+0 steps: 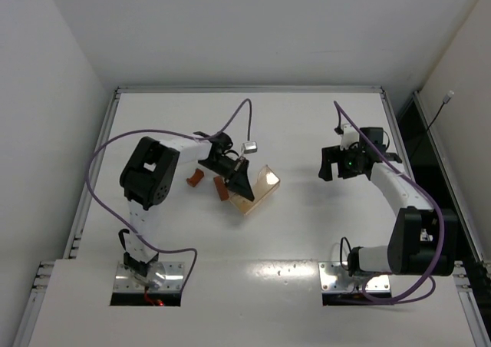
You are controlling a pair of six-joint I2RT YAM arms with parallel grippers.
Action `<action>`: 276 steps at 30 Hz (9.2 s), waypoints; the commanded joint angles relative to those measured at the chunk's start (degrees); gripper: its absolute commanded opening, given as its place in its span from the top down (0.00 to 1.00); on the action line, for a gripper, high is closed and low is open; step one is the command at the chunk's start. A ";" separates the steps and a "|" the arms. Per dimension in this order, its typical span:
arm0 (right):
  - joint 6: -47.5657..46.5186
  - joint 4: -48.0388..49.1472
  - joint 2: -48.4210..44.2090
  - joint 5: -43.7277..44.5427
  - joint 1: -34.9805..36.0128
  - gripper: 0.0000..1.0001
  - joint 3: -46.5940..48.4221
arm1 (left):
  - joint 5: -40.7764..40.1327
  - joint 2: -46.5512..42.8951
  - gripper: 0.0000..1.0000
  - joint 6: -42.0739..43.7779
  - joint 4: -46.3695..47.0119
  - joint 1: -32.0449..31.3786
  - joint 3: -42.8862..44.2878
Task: Build the wood block tower
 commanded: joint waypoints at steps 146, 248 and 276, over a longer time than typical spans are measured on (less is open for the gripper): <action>0.77 2.52 -4.83 3.82 5.74 0.19 2.28 | -80.69 -2.65 1.00 -1.40 6.00 33.00 28.26; -14.36 -7.15 67.68 6.20 44.68 0.24 80.76 | -52.21 -25.91 0.32 -12.82 10.56 43.56 -4.69; -14.62 -14.09 70.75 9.78 45.74 0.50 81.19 | -48.51 -21.43 0.32 -13.88 10.03 46.46 -3.11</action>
